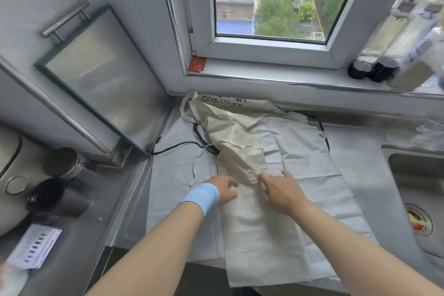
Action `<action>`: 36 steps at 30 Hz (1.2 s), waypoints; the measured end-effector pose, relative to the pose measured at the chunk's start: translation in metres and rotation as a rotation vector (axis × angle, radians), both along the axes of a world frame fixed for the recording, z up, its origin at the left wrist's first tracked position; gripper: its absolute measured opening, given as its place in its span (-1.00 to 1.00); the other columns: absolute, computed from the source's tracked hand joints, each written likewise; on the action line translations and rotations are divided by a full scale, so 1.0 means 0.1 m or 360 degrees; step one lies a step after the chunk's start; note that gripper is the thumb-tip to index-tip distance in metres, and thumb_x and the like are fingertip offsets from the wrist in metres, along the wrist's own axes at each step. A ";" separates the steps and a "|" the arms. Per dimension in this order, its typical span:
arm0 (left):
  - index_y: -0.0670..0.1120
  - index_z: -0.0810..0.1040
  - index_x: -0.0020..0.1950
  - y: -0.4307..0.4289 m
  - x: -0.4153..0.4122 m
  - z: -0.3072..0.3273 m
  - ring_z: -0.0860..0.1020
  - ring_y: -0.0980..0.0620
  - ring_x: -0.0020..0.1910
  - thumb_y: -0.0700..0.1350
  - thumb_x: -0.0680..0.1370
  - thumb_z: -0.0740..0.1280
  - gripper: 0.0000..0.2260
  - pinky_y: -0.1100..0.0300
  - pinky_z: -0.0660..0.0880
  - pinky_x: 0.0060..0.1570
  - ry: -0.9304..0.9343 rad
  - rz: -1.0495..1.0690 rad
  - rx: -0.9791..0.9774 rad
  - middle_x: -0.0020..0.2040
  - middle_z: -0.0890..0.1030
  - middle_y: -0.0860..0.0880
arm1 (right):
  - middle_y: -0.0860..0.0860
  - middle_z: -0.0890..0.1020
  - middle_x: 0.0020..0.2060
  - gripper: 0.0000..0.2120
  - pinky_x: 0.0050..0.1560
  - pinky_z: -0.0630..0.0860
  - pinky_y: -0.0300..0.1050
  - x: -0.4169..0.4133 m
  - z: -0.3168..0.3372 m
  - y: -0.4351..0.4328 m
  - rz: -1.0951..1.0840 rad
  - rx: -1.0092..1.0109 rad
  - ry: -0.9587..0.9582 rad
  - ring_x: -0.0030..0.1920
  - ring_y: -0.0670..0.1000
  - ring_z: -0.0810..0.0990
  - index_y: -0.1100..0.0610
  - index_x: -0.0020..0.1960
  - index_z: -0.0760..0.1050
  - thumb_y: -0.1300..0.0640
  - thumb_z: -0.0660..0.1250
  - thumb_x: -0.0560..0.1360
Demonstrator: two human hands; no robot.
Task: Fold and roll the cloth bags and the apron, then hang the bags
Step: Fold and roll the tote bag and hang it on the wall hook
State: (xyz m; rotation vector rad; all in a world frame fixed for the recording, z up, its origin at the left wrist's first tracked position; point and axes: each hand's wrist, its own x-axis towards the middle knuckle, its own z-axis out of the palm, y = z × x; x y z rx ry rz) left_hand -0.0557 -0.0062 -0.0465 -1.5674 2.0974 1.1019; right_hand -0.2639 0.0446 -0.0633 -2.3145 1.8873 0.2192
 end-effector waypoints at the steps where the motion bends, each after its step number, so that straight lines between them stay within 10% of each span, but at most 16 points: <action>1: 0.10 0.54 0.28 -0.10 0.02 0.05 0.50 0.01 0.26 -0.02 0.51 0.29 -0.67 0.16 0.40 0.29 0.0070 0.0087 -0.0040 0.28 0.56 0.04 | -0.01 0.69 -0.07 -0.76 0.16 0.28 -0.03 0.02 0.03 -0.12 -0.0088 -0.0072 -0.0078 0.00 0.10 0.63 0.00 0.15 0.41 0.06 0.11 0.52; 7: 0.10 0.63 -0.05 -0.80 0.18 0.34 0.60 -0.01 -0.01 -0.08 0.50 0.23 -0.81 0.18 0.52 0.02 0.0289 0.0679 -0.0364 -0.01 0.66 0.09 | 0.03 0.62 0.03 -0.80 -0.10 0.40 -0.02 0.41 0.42 -1.16 -0.0309 -0.0274 -0.0644 0.01 0.19 0.59 0.04 0.09 0.52 0.13 0.20 0.51; 12: 0.06 0.62 -0.01 -1.26 0.41 0.36 0.59 -0.03 0.02 -0.13 0.51 0.24 -0.81 0.19 0.48 0.07 0.0289 0.0883 -0.0363 0.02 0.66 0.04 | 0.08 0.52 0.12 -0.69 -0.12 0.43 -0.04 0.94 0.57 -2.06 -0.0042 0.0001 -0.0481 0.11 0.20 0.56 0.10 0.22 0.46 0.22 0.20 0.50; 21: -0.11 0.48 0.26 -1.56 0.57 0.14 0.54 -0.18 0.20 -0.26 0.51 0.17 -0.66 0.00 0.45 0.28 0.0373 0.1040 0.0137 0.21 0.58 -0.17 | 0.02 0.56 -0.26 -0.71 -0.23 0.40 -0.14 1.32 0.37 -2.76 -0.0221 0.0292 -0.0510 -0.19 0.14 0.54 0.11 -0.17 0.47 -0.09 0.21 0.56; 24: -0.09 0.54 0.13 -1.48 0.51 0.11 0.58 -0.04 -0.08 -0.16 0.40 0.35 -0.70 0.18 0.53 -0.04 0.0309 0.0917 0.0335 -0.04 0.61 -0.05 | 0.02 0.58 -0.39 -0.68 -0.36 0.39 -0.16 1.22 0.51 -2.86 -0.0341 0.0224 -0.0851 -0.27 0.13 0.58 0.16 -0.28 0.54 -0.04 0.22 0.50; 32: -0.08 0.62 -0.07 -1.34 0.36 -0.01 0.53 0.01 -0.25 -0.02 0.37 0.48 -0.79 0.22 0.53 -0.12 0.0322 0.0847 0.0336 -0.19 0.57 -0.01 | 0.01 0.62 -0.50 -0.66 -0.18 0.55 -0.09 0.96 0.75 -2.94 -0.0692 -0.0018 -0.1379 -0.34 0.01 0.63 0.12 -0.26 0.57 -0.03 0.20 0.56; 36: -0.11 0.58 -0.21 -1.33 0.51 0.04 0.43 -0.03 -0.32 -0.04 0.35 0.47 -0.83 0.22 0.45 -0.23 0.0174 0.0924 0.0129 -0.28 0.51 -0.04 | 0.07 0.71 -0.17 -0.81 0.05 0.60 0.06 0.94 0.74 -2.92 -0.0765 0.0007 -0.1512 -0.09 0.12 0.67 0.14 -0.07 0.64 0.11 0.27 0.55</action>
